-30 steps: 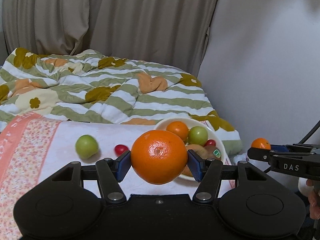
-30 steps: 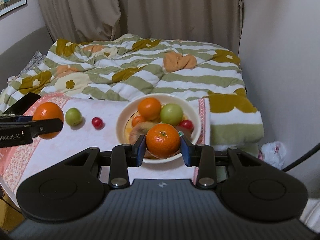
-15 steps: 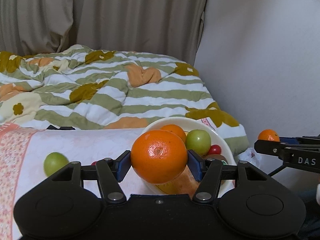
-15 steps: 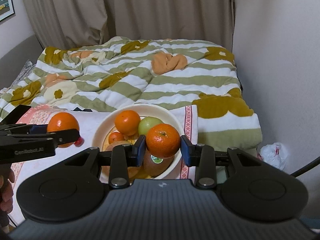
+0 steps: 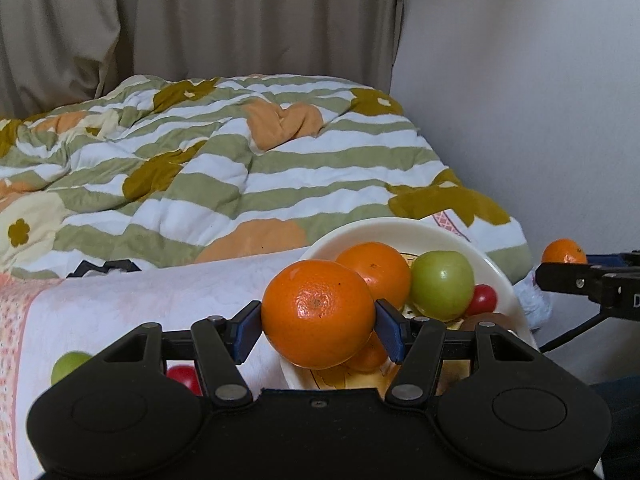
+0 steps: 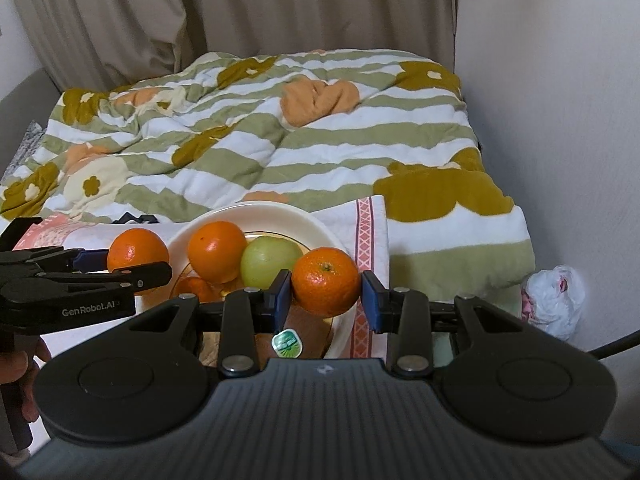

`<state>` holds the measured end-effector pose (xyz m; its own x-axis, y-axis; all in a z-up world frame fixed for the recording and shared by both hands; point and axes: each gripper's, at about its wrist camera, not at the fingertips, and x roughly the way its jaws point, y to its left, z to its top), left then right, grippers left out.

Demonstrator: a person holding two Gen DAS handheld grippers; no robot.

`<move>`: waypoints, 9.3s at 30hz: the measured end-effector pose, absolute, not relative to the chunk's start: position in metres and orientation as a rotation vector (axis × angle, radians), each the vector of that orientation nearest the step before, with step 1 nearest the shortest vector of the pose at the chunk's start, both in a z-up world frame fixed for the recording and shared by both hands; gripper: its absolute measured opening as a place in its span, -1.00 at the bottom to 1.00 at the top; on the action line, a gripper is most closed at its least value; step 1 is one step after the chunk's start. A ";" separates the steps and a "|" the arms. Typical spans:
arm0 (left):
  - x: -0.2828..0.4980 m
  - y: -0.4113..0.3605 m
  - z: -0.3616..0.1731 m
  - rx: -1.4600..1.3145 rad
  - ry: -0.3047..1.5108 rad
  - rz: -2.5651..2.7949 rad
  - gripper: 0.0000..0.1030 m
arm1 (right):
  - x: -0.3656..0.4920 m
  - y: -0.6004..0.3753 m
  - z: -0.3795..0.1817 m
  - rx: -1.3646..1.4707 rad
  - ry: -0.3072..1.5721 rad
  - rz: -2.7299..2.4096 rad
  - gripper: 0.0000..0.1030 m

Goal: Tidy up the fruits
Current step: 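Carry the orange and mandarin into the cream bowl and open both tools, then withdraw both tools from the bowl toward the green apple and tomato, then grasp the green apple with the left tool while the right tool grasps the red tomato, then carry the green apple and tomato into the cream bowl and open both tools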

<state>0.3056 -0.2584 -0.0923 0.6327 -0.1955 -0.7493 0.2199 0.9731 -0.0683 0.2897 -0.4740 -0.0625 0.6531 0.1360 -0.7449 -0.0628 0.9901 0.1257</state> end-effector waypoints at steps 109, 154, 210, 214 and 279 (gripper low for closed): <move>0.226 -0.026 -0.046 0.174 0.816 -0.319 0.97 | 0.194 -0.278 -0.059 0.217 0.844 -0.035 1.00; 0.304 -0.069 -0.127 0.079 1.008 -0.374 0.14 | 0.285 -0.218 -0.151 -0.136 0.836 0.348 0.41; 0.172 -0.142 -0.012 0.048 0.698 -0.464 0.13 | 0.127 -0.341 -0.007 0.084 0.735 0.052 -0.05; 0.170 -0.173 -0.012 0.034 0.693 -0.416 0.13 | 0.132 -0.374 -0.005 0.058 0.731 0.100 -0.05; 0.217 -0.204 -0.061 -0.037 0.777 -0.147 0.92 | 0.300 -0.392 -0.088 0.038 0.828 0.310 -0.05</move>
